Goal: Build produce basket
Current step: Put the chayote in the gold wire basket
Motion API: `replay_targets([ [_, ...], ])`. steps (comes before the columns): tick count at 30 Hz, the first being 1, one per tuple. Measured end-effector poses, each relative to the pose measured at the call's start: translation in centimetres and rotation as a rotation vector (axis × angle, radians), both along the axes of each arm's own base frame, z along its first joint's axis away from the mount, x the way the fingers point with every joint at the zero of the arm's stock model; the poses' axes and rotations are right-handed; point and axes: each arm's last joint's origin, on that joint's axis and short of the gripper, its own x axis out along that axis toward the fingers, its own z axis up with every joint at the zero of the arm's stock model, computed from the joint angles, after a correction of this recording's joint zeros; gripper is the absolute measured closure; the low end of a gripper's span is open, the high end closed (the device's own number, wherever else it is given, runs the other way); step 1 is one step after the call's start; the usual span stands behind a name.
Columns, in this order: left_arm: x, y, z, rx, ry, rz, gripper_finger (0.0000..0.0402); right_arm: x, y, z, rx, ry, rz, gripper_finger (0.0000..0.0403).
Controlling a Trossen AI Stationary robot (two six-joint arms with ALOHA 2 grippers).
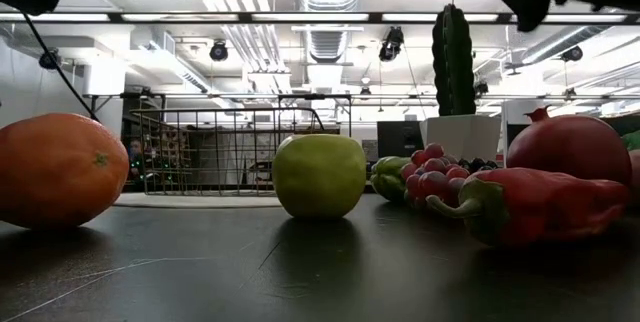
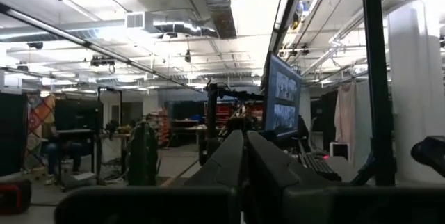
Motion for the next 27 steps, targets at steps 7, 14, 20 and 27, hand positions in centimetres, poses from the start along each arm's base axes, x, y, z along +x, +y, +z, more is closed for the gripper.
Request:
replay_targets([
  [7, -0.3, 0.1, 0.0, -0.005, -0.007, 0.008, 0.0400, 4.2, 0.2, 0.9, -0.008, 0.244, 0.120, 0.0076],
  [14, -0.3, 0.1, 0.0, -0.002, -0.009, 0.010, 0.0400, 7.2, 1.5, 2.0, -0.047, 0.373, 0.204, 0.0076],
  [20, -0.3, 0.1, 0.0, 0.022, -0.003, 0.023, 0.0400, 9.7, 3.0, 3.8, -0.113, 0.443, 0.246, 0.0076],
  [27, -0.3, 0.1, 0.0, 0.034, -0.002, 0.030, 0.0400, 12.4, 3.4, 5.0, -0.173, 0.752, 0.176, 0.0076],
])
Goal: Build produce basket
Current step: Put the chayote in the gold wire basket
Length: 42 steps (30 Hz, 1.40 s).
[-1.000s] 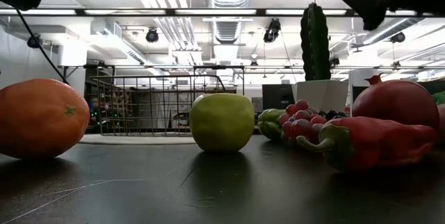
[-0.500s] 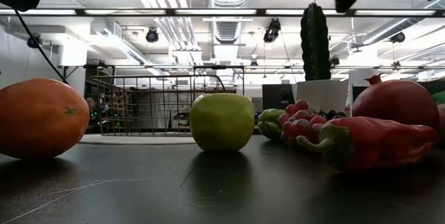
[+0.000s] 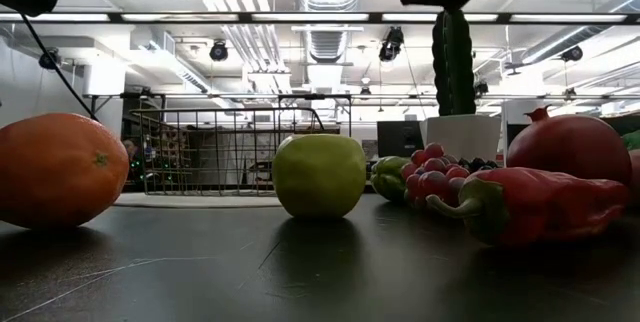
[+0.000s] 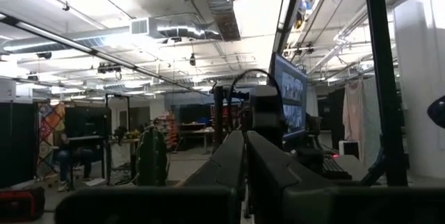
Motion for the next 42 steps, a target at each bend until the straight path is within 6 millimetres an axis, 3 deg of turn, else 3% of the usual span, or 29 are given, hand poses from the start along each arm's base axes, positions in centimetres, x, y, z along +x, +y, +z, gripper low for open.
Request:
replay_targets([
  [11, -0.1, 0.0, 0.1, -0.021, -0.010, -0.011, 0.0400, 4.5, 0.0, 2.2, -0.139, 0.328, -0.028, 0.0076],
  [19, -0.9, 0.3, 0.5, 0.093, -0.014, 0.089, 0.0400, 7.2, -1.0, 1.7, -0.153, 0.614, -0.064, 0.0076],
  [29, -0.7, 0.2, -2.0, 0.093, 0.074, 0.078, 0.0400, 8.9, -3.9, -3.0, -0.113, 0.980, -0.159, 0.0050],
  [32, -0.9, 0.3, -2.0, 0.089, 0.063, 0.077, 0.0400, 9.2, -4.2, -4.7, -0.110, 1.073, -0.161, 0.0043],
  [42, -2.4, 0.6, -1.7, 0.081, 0.010, 0.083, 0.0400, 11.5, -4.7, -9.1, -0.202, 1.165, -0.117, 0.0067],
])
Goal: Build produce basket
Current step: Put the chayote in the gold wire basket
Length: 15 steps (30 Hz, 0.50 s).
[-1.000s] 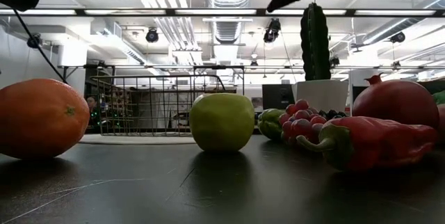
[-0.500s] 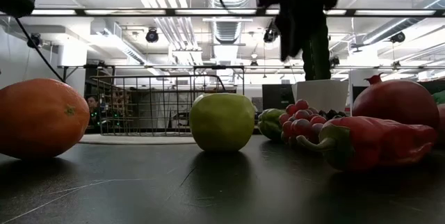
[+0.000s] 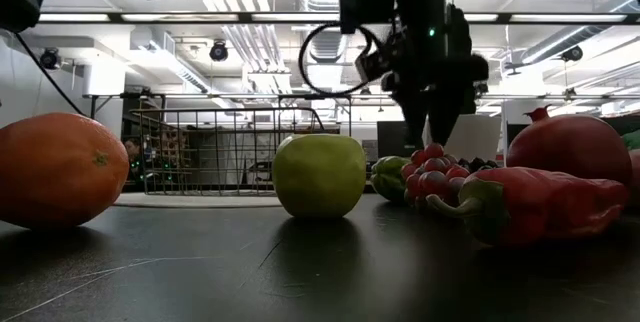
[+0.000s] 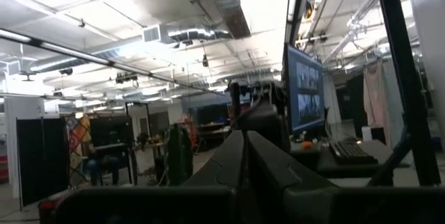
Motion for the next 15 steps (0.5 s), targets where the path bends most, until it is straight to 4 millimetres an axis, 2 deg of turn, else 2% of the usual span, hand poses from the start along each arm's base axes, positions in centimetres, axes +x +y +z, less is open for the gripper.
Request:
replay_targets([
  [9, -0.3, 0.1, 0.2, 0.014, -0.015, 0.010, 0.0400, 1.5, -0.9, -2.6, -0.024, 0.006, 0.038, 0.0074],
  [15, -0.3, 0.1, 0.2, 0.018, -0.013, 0.012, 0.0400, 1.6, -1.9, -2.9, -0.080, 0.005, 0.024, 0.0074],
])
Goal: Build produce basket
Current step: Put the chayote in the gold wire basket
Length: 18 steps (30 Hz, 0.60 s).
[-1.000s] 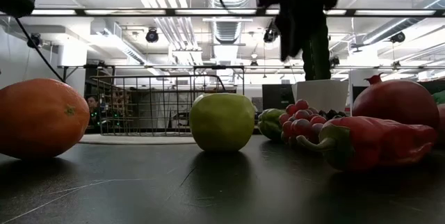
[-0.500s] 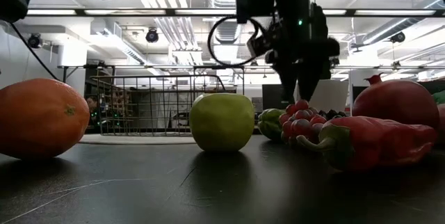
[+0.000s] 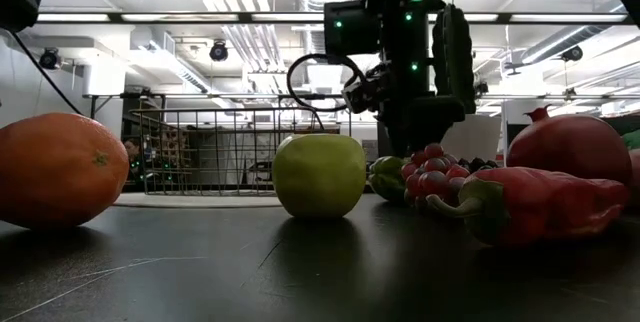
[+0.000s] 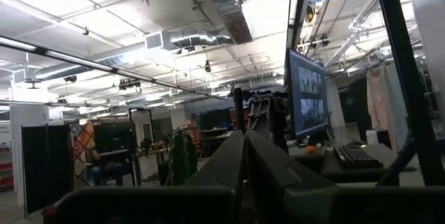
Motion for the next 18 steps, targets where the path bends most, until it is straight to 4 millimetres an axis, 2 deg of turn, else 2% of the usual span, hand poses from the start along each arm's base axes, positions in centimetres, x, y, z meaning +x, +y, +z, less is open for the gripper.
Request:
replay_targets([
  [7, 0.0, 0.0, 0.0, 0.000, 0.000, 0.000, 0.0400, 0.4, 0.0, 0.0, 0.028, -0.037, 0.024, 0.0074],
  [14, 0.0, 0.0, 0.0, -0.002, -0.001, -0.001, 0.0400, 0.9, 0.0, -1.2, 0.049, -0.037, 0.039, 0.0077],
  [18, 0.0, 0.0, 0.0, -0.002, 0.000, -0.001, 0.0400, 1.0, 0.0, -1.9, 0.049, -0.015, 0.051, 0.0101],
])
